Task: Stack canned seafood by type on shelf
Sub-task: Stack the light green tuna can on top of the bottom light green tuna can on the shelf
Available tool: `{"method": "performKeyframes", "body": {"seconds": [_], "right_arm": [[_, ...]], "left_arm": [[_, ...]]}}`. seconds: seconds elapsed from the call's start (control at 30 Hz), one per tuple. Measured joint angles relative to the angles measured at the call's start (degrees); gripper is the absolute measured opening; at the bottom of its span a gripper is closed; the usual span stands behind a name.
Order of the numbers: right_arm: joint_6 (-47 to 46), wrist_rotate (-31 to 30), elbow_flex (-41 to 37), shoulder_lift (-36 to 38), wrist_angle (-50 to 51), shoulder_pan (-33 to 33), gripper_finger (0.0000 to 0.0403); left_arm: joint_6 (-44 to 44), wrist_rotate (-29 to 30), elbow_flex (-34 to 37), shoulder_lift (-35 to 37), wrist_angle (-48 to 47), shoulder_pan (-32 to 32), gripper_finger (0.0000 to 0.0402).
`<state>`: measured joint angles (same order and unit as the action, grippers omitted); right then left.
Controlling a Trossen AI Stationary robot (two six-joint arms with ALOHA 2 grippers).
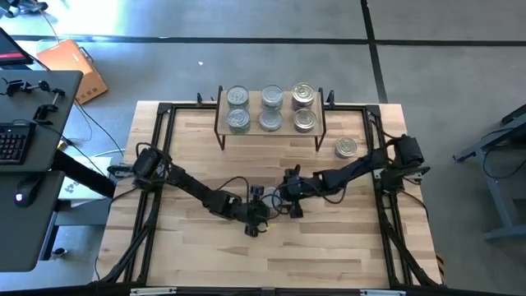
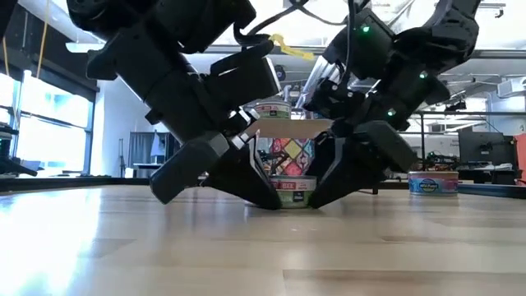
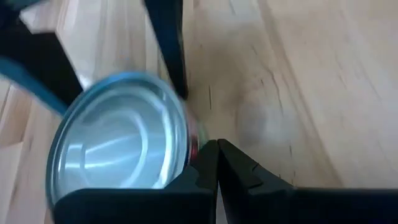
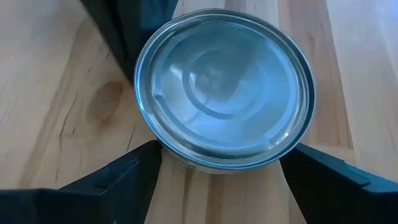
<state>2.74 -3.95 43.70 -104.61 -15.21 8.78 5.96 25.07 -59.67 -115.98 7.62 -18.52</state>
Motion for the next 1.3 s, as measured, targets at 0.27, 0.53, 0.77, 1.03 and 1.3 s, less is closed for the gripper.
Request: {"method": "performKeyframes", "body": {"seconds": [0.27, 0.53, 0.77, 1.03, 1.3], "right_arm": [[-0.8, 0.0, 0.4, -0.4, -1.2, 0.1, 0.0312], [-4.9, 0.1, 0.6, -0.2, 2.4, 0.4, 0.0312], [-4.7, 0.1, 0.4, 0.0, 1.3, 0.4, 0.0312], [-5.3, 1.2, 0.3, 0.0, 1.1, 0.4, 0.0312], [-5.3, 1.2, 0.3, 0.0, 1.1, 0.4, 0.0312]], "left_arm": [[0.9, 0.5, 0.0, 0.7, 1.6, -1.4, 0.0], [-8.5, 3.0, -0.3, 8.6, -12.2, -5.5, 0.0], [-23.6, 11.8, -0.2, 11.9, -28.4, -7.4, 0.0001], [-19.4, 12.3, 8.0, 11.6, -13.7, -4.6, 0.0079], [8.7, 6.0, 11.0, 11.4, -3.5, -2.0, 0.0205]]}}
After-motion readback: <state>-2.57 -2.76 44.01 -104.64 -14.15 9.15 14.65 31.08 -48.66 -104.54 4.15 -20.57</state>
